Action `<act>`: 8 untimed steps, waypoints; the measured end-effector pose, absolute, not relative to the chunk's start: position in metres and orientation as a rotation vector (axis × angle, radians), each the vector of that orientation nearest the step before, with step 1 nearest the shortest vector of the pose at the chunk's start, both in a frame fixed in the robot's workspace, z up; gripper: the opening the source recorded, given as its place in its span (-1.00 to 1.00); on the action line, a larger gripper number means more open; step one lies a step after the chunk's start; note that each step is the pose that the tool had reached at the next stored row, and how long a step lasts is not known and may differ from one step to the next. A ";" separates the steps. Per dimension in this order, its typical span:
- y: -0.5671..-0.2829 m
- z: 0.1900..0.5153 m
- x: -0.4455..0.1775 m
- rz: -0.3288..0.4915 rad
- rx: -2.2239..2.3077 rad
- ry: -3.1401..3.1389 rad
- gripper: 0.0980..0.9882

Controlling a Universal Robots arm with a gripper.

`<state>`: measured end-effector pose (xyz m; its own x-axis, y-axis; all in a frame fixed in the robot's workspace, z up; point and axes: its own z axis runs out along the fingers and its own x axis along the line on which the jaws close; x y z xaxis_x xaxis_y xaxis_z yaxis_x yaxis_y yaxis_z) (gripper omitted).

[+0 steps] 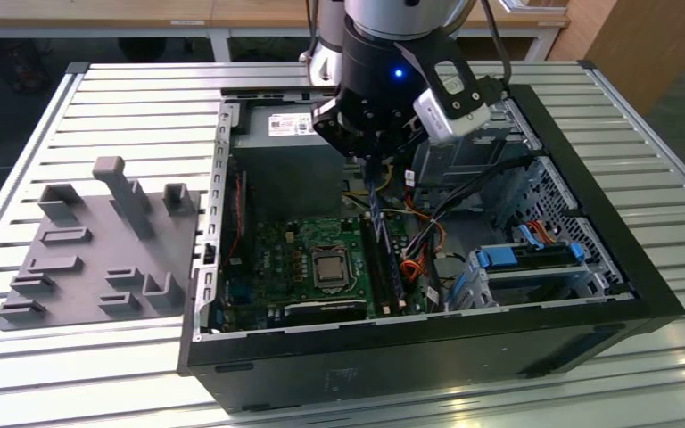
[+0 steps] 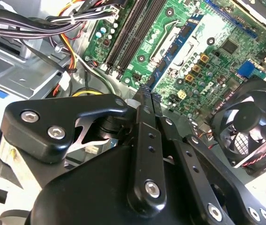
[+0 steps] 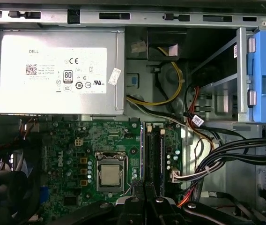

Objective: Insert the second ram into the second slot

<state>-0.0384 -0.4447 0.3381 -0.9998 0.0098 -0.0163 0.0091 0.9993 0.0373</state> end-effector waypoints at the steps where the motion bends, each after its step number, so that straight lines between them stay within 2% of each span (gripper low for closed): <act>1: -0.445 0.337 -0.038 0.058 0.015 3.125 -0.95; 8: -0.445 0.333 -0.038 0.058 0.015 3.125 -0.95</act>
<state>-0.0384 -0.4447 0.3331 -0.9998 0.0098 -0.0163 0.0091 0.9993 0.0374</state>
